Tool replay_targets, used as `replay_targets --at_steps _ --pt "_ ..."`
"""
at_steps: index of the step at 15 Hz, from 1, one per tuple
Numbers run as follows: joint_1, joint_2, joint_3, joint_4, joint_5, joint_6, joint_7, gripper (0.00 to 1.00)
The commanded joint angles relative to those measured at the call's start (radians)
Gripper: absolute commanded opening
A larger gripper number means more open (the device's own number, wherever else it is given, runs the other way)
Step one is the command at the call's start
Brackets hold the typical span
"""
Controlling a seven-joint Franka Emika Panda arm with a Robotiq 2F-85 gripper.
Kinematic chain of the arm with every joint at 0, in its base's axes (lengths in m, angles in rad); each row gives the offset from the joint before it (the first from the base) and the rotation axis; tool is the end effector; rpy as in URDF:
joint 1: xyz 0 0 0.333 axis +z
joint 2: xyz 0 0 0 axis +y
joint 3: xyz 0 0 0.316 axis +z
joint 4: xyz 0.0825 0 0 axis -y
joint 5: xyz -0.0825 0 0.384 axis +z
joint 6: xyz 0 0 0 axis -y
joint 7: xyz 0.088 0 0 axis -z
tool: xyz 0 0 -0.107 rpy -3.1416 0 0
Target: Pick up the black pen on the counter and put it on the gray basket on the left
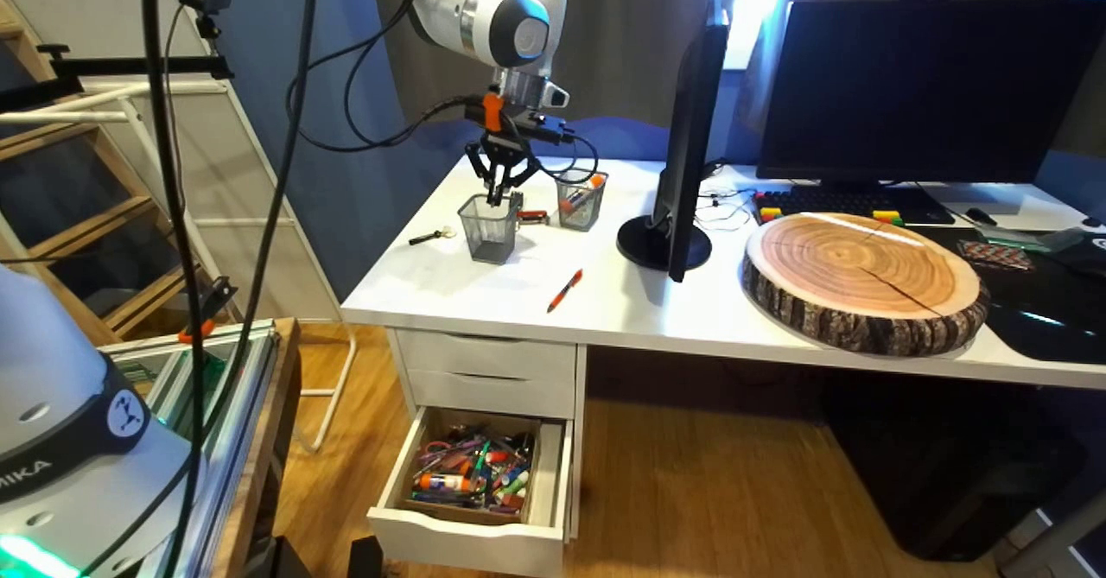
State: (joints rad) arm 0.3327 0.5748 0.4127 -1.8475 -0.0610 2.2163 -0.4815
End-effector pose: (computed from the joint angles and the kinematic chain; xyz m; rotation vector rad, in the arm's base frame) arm 0.4700 0.4130 0.2229 -2.4326 -1.7100 0.2662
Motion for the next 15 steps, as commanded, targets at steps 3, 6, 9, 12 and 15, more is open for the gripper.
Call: replay_targets --at_steps 3,6,9,12,15 --pt "-0.046 -0.045 0.034 -0.124 0.095 0.144 -0.005 0.03" --pt "-0.058 -0.067 0.038 -0.170 0.113 0.197 0.005 0.03" --pt "-0.075 -0.078 0.051 -0.207 0.141 0.255 -0.004 0.03" --pt "-0.091 -0.086 0.068 -0.233 0.167 0.285 -0.013 0.03" --pt "-0.099 -0.098 0.073 -0.256 0.179 0.304 -0.002 0.03"
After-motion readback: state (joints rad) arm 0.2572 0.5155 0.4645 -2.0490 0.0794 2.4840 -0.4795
